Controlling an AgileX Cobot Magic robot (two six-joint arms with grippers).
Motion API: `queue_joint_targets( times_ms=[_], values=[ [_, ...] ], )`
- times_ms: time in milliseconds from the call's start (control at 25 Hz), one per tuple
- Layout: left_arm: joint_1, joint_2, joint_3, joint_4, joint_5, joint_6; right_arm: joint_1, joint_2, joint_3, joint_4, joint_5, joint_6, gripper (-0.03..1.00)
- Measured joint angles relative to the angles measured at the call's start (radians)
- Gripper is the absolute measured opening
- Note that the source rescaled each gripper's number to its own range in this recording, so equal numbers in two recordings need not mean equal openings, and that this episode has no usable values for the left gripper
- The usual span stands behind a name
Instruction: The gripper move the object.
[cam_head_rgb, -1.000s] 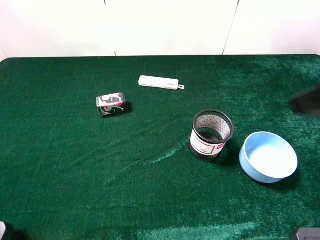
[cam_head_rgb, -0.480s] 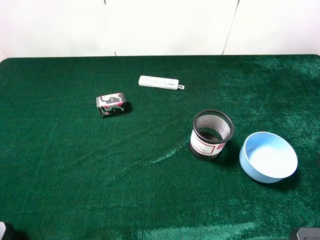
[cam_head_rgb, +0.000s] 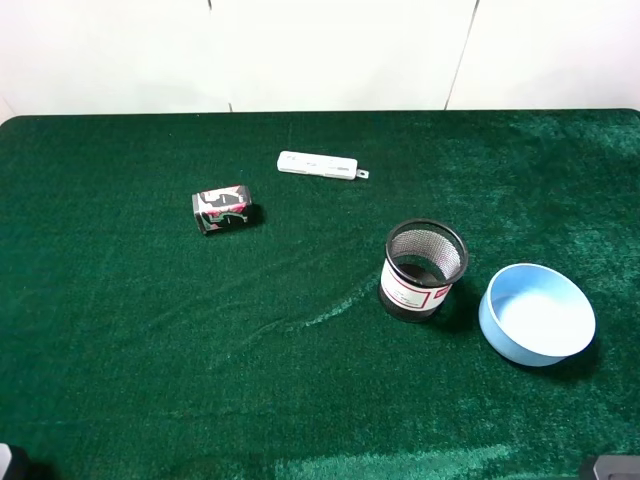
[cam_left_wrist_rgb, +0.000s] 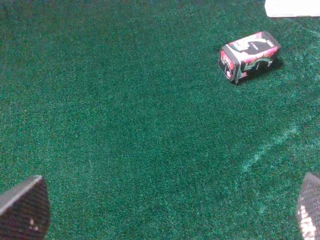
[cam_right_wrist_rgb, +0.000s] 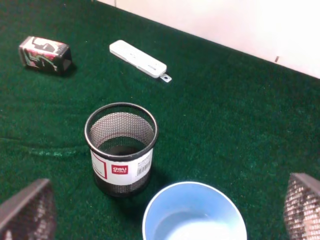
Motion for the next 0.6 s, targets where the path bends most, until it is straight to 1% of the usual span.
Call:
queue_joint_targets(
  times_ms=[600],
  values=[
    [0.000,0.000,0.000,0.003,0.000,0.000,0.000,0.000,0.000,-0.004,0.000,0.007,1.00]
  ],
)
